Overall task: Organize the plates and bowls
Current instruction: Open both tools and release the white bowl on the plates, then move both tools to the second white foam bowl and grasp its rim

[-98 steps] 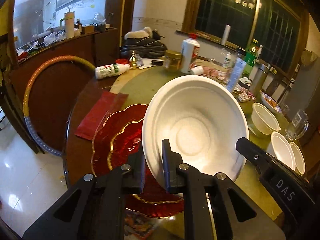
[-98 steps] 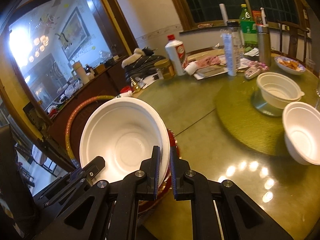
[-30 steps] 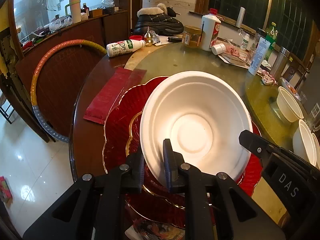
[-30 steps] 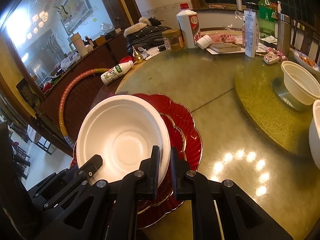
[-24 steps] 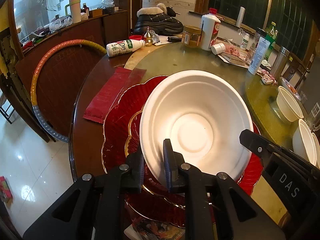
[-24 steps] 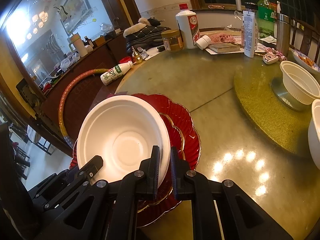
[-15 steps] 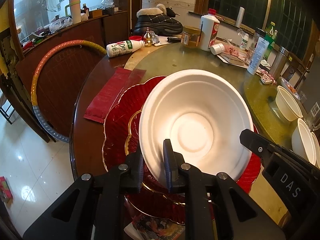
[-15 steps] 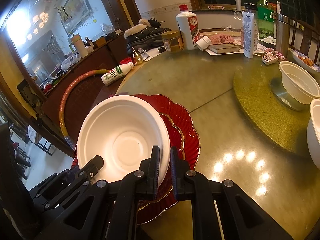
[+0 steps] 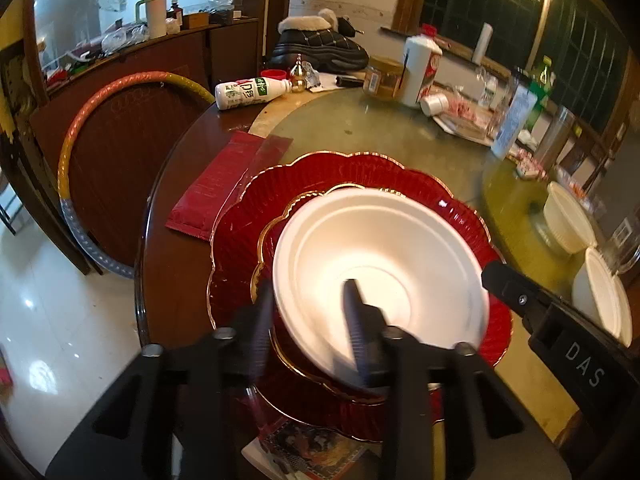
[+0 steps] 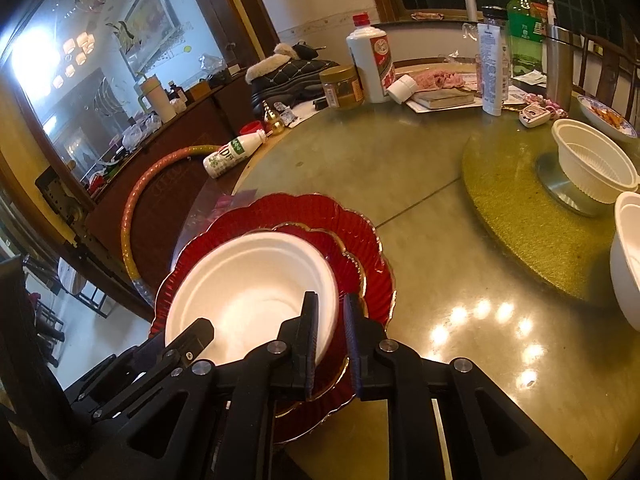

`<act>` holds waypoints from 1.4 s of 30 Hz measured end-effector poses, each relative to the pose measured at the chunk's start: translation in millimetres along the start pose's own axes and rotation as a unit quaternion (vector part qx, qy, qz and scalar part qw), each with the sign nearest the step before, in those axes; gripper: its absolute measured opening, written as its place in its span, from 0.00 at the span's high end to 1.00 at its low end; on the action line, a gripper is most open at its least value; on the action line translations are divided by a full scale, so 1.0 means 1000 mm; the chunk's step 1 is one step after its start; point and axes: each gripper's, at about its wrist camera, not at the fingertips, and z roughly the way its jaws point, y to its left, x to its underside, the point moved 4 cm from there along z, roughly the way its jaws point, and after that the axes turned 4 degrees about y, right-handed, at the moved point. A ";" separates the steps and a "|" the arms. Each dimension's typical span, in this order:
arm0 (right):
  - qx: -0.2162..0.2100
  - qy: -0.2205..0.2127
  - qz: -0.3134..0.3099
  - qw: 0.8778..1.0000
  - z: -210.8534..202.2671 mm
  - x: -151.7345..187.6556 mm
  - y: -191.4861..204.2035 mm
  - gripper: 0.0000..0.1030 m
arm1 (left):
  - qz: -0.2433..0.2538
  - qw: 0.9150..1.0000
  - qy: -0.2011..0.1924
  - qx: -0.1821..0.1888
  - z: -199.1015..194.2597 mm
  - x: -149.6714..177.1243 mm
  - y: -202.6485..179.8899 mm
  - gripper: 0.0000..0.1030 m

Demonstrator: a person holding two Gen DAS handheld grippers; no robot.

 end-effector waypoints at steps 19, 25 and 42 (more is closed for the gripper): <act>-0.038 -0.128 0.141 0.981 -0.125 0.001 -0.126 0.25 | 0.000 0.987 -0.121 0.104 -0.074 -0.022 -0.079 0.18; 0.019 -0.142 0.217 0.966 -0.167 0.029 -0.222 0.25 | 0.123 0.970 0.008 0.208 -0.045 -0.004 -0.193 0.18; 0.001 -0.067 0.343 0.937 -0.133 0.052 -0.340 0.37 | 0.173 0.962 0.108 0.183 0.016 0.029 -0.304 0.25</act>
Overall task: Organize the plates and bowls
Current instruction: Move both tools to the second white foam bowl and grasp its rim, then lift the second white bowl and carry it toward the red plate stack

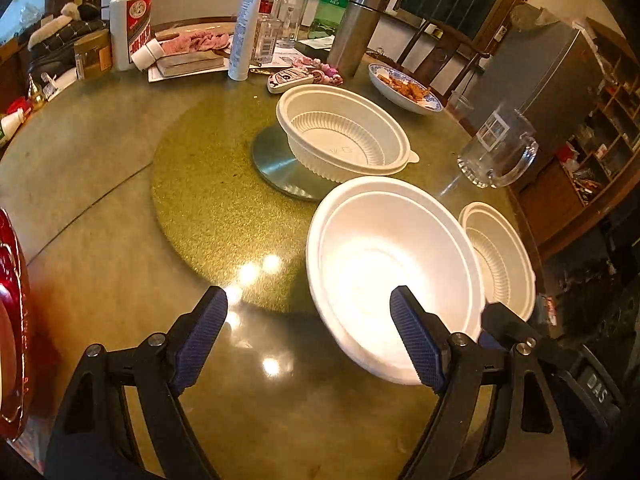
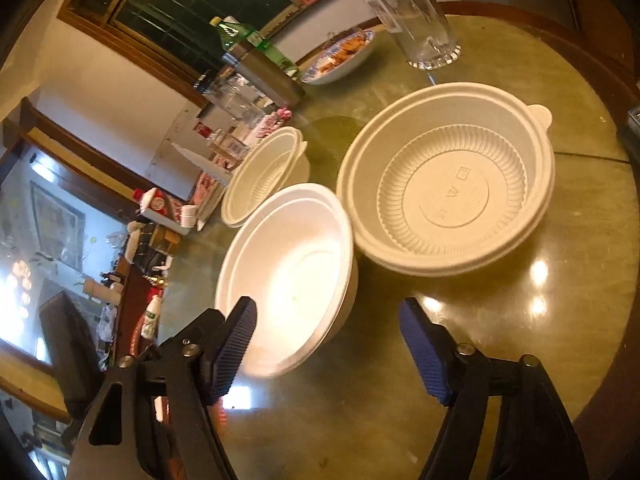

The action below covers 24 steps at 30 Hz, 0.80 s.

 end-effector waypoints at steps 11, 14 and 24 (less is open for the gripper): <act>0.003 -0.002 -0.018 1.000 0.011 0.016 0.018 0.93 | 0.027 0.999 -0.012 -0.014 -0.001 0.015 0.005 0.89; -0.003 -0.019 -0.040 0.999 0.004 0.025 0.032 0.93 | 0.024 0.999 -0.034 -0.016 -0.016 0.021 0.014 0.88; -0.015 -0.020 -0.085 0.996 0.007 0.052 0.070 0.93 | 0.002 0.997 -0.060 -0.036 -0.043 0.036 0.047 0.88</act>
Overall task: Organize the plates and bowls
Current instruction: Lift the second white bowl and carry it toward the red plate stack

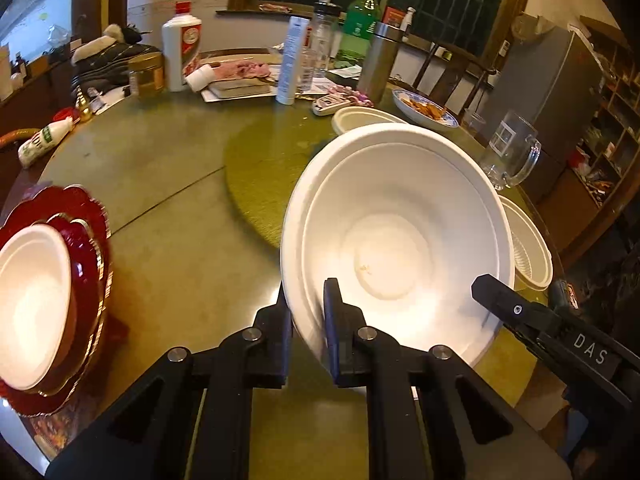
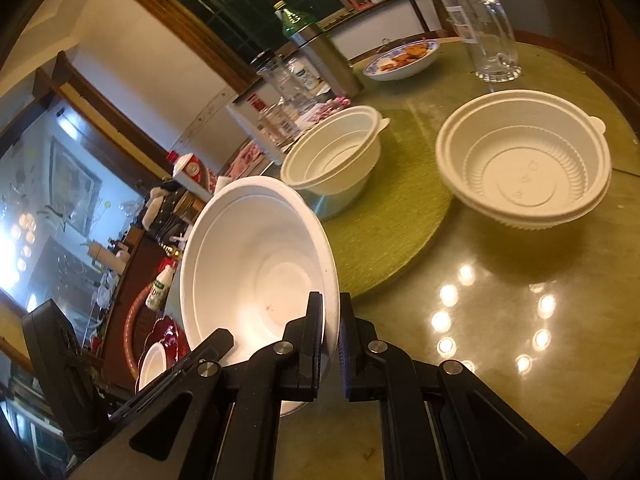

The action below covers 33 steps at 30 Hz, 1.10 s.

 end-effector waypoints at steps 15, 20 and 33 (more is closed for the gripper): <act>-0.008 0.011 -0.033 0.999 0.004 0.017 0.035 0.93 | -0.022 1.000 -0.019 -0.010 -0.025 0.012 0.032 0.88; -0.015 0.011 -0.050 0.999 0.003 0.022 0.053 0.93 | -0.033 0.999 -0.029 -0.014 -0.036 0.015 0.044 0.88; -0.052 0.013 -0.105 0.993 0.002 0.035 0.118 0.93 | -0.075 0.994 -0.074 -0.038 -0.082 0.015 0.095 0.87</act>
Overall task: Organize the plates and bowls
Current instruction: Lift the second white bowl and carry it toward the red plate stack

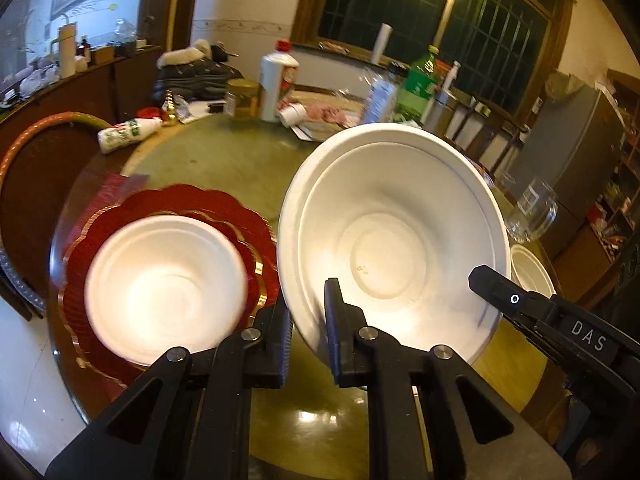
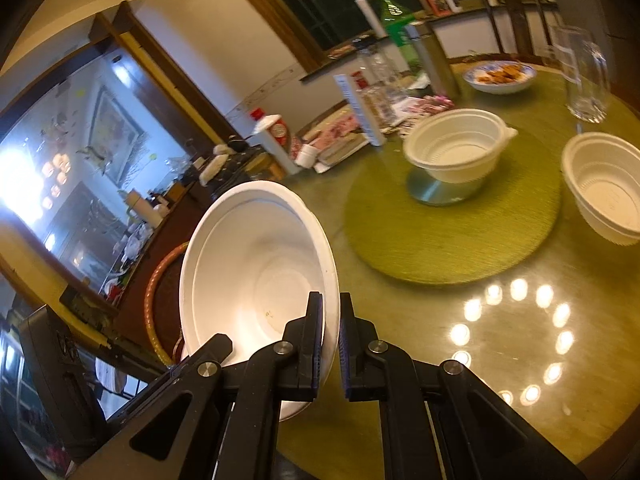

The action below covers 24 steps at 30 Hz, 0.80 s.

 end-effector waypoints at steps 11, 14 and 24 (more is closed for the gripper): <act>-0.037 0.026 -0.052 0.998 0.030 0.009 0.071 0.93 | -0.048 0.998 -0.022 -0.030 -0.022 -0.007 0.065 0.87; -0.045 0.036 -0.062 0.996 0.040 0.013 0.088 0.93 | -0.060 0.997 -0.024 -0.039 -0.025 -0.008 0.083 0.87; -0.055 0.086 -0.070 0.992 0.083 0.028 0.111 0.93 | -0.089 0.994 -0.006 -0.065 -0.017 0.002 0.118 0.88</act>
